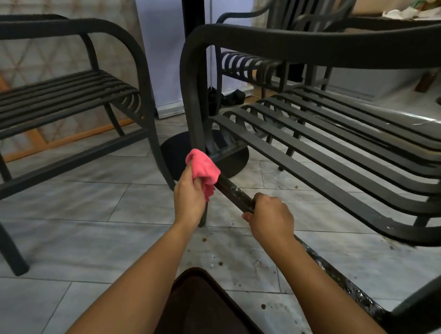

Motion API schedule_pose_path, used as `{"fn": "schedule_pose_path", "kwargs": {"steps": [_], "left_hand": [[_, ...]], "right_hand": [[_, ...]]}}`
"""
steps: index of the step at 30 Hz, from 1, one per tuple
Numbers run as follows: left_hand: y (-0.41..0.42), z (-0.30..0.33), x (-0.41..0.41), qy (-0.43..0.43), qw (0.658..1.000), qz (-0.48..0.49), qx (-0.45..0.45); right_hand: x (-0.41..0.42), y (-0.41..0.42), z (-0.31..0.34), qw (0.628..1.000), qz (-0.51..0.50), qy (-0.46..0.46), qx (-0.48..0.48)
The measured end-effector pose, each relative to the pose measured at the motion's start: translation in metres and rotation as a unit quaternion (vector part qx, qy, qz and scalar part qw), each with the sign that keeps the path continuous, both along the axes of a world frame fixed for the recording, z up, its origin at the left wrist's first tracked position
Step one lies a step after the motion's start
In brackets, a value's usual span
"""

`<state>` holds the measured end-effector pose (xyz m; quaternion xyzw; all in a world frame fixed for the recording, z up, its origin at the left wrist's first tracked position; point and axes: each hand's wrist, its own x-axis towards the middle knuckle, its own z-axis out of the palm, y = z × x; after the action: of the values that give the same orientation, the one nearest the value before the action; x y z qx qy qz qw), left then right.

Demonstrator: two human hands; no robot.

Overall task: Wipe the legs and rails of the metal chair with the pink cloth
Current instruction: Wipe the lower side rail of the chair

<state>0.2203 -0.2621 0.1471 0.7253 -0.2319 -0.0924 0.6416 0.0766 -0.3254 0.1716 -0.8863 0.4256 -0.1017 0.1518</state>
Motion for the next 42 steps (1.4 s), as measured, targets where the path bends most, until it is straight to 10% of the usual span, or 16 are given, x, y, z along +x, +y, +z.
{"fn": "schedule_pose_path", "kwargs": {"steps": [19, 42], "left_hand": [[-0.019, 0.022, 0.021, -0.227, 0.921, -0.061, 0.309], [-0.012, 0.01, -0.024, -0.205, 0.942, -0.098, 0.247]], "right_hand": [[-0.002, -0.001, -0.002, 0.999, 0.014, -0.016, -0.023], [0.0, 0.001, -0.001, 0.999, 0.009, -0.003, -0.036]]}}
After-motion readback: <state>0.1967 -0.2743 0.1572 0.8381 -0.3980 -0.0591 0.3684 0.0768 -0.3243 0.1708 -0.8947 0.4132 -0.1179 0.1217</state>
